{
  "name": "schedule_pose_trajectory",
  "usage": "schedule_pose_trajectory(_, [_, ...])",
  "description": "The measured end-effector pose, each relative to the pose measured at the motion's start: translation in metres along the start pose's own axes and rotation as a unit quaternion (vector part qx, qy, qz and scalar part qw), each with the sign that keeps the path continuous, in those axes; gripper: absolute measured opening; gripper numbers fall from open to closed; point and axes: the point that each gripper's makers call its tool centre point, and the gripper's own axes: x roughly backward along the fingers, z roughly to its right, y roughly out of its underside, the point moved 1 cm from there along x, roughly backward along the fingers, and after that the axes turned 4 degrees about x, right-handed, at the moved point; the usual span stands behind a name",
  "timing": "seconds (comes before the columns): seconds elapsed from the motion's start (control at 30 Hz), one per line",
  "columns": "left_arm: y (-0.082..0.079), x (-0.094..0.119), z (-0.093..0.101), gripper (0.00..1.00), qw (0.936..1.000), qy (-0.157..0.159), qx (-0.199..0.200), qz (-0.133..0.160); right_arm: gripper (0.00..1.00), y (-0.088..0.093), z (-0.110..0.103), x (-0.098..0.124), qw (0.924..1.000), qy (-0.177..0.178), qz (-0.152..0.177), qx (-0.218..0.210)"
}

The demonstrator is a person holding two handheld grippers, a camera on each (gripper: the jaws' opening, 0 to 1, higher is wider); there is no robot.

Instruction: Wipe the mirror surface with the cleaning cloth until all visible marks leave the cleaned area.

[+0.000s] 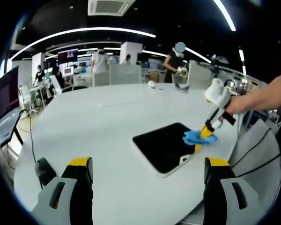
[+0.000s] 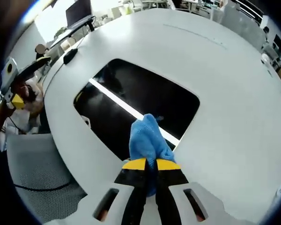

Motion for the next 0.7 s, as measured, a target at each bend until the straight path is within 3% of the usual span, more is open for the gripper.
schedule_pose_trajectory(0.7, [0.001,0.005,-0.004,0.99,1.0000,-0.006,0.001,-0.002,0.01,-0.025,-0.033,-0.011,0.9990,-0.021,0.001,0.040])
